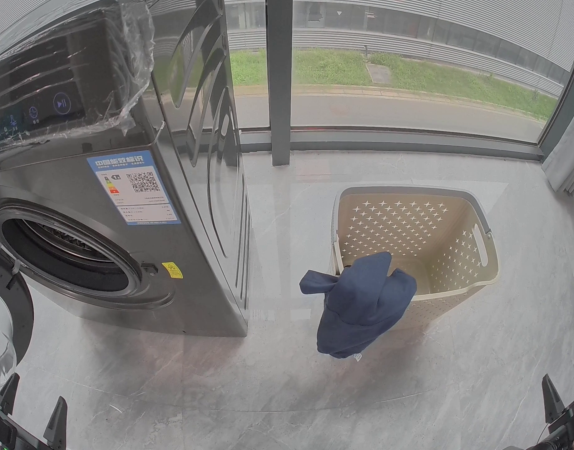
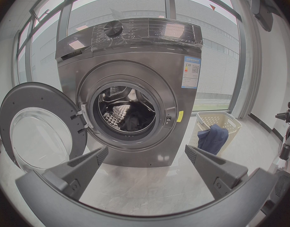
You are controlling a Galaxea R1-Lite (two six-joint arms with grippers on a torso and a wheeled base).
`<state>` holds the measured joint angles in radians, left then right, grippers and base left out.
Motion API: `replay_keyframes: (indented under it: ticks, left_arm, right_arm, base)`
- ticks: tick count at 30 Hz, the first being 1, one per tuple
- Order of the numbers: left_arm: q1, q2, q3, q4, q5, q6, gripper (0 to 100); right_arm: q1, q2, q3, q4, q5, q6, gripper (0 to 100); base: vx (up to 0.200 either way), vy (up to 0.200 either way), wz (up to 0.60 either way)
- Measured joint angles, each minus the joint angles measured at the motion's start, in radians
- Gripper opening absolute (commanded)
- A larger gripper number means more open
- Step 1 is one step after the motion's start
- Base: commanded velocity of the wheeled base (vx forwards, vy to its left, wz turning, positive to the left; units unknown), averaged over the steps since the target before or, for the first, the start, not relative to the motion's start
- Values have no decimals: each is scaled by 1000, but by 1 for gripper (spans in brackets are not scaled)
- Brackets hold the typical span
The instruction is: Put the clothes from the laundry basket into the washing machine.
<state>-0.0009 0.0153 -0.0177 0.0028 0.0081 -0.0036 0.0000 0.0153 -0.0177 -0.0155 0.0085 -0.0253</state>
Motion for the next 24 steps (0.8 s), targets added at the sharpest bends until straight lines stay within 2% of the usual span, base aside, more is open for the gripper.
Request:
replay_keyframes:
  ticks: [7,13,18,21,24]
  left_arm:
    - [-1,0,0,0,0,-2,100]
    - [-1,0,0,-1,-2,-1,100]
    - [-1,0,0,-1,-3,-3,100]
    - [-1,1,0,-1,-3,-3,100]
    - [-1,1,0,-1,-3,-2,100]
  right_arm:
    - [5,34,-97,-24,20,2,100]
    - [14,211,-151,-57,82,22,100]
    - [45,432,-194,-141,120,51,100]
    - [84,574,-217,-210,121,82,100]
    - [144,727,-243,-281,101,132,100]
  base:
    - [0,0,0]
    - [0,0,0]
    - [-200,0,0]
    - [-67,0,0]
    - [0,0,0]
